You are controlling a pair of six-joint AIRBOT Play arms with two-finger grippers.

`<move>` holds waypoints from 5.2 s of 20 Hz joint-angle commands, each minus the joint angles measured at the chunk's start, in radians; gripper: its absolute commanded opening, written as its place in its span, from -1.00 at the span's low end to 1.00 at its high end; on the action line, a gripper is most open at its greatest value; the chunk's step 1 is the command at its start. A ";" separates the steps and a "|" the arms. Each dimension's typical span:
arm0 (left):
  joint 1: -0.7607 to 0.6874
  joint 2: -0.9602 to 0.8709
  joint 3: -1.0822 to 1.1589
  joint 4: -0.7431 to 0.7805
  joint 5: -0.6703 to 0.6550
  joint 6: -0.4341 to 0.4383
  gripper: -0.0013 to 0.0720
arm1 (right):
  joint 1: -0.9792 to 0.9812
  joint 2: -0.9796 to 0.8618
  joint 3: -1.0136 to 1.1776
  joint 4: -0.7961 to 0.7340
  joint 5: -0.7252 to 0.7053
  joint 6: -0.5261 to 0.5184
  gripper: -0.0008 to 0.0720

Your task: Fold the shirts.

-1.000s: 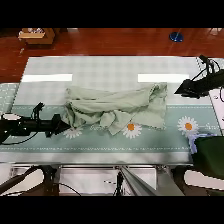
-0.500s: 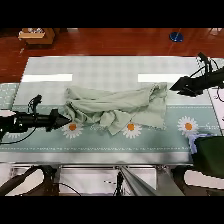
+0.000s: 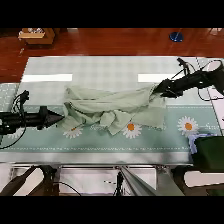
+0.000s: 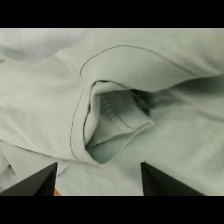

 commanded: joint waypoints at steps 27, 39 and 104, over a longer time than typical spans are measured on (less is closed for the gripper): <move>0.049 0.195 1.130 -0.284 0.072 -0.011 -0.88 | 0.042 0.661 0.501 -0.037 -0.301 0.124 -0.92; 0.049 0.337 1.571 0.266 -0.193 -0.245 -0.88 | 0.042 0.799 0.730 -0.209 0.201 0.381 -0.92; -0.367 -0.225 -0.030 0.206 0.134 -0.230 0.90 | -0.320 0.085 -0.008 -0.273 0.079 0.053 0.41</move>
